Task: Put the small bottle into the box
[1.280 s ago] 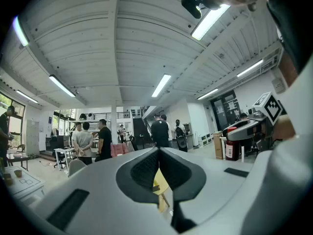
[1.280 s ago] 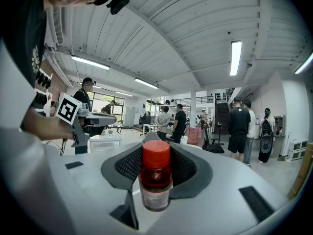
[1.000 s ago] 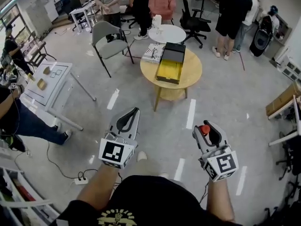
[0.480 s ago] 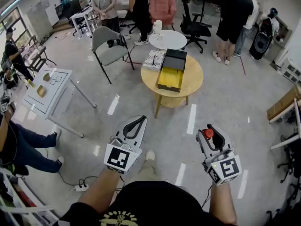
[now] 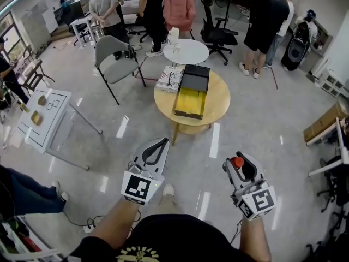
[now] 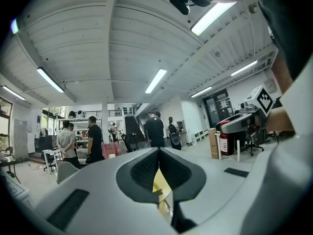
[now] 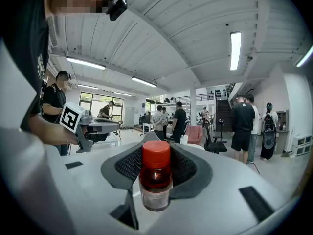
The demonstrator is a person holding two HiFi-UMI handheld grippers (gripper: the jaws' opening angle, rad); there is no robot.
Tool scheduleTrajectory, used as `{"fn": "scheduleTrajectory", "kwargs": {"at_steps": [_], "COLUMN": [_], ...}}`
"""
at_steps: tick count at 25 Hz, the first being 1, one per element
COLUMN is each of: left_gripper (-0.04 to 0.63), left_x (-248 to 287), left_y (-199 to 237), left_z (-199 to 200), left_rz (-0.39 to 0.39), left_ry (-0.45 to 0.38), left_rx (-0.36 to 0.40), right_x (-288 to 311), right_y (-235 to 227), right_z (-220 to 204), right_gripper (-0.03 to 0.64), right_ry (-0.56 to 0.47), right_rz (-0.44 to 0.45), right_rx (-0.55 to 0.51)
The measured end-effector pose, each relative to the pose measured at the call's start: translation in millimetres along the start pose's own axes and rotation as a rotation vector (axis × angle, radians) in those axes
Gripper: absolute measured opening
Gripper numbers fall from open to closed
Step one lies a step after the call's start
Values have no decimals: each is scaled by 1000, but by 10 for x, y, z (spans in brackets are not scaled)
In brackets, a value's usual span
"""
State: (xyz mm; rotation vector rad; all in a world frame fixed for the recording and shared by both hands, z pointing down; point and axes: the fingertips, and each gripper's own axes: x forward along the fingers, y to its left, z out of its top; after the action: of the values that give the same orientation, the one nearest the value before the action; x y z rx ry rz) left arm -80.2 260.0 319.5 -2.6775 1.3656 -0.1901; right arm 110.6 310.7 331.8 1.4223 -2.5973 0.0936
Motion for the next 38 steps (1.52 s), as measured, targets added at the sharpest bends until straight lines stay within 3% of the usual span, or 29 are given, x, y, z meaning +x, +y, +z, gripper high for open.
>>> {"fn": "scheduleTrajectory", "kwargs": {"at_steps": [6, 11, 16, 26, 38], "left_gripper": [18, 18, 18, 17, 17], "left_x": [403, 637, 834, 1178, 1397], "left_y": [145, 433, 734, 1084, 1643], "left_z": [-222, -334, -350, -254, -375], "left_rz": [-50, -34, -23, -100, -108], "left_ry": [52, 71, 53, 0, -1], "left_rx": [4, 6, 1, 1, -15], "right_x": [383, 680, 927, 1391, 1800], "right_y": [-200, -340, -475, -630, -659], "right_z": [-23, -37, -4, 211, 461], "right_gripper": [161, 162, 161, 161, 161], "right_ry": [14, 22, 26, 17, 41], "right_rz": [-3, -15, -35, -69, -119], "right_rx": [44, 62, 67, 82, 29]}}
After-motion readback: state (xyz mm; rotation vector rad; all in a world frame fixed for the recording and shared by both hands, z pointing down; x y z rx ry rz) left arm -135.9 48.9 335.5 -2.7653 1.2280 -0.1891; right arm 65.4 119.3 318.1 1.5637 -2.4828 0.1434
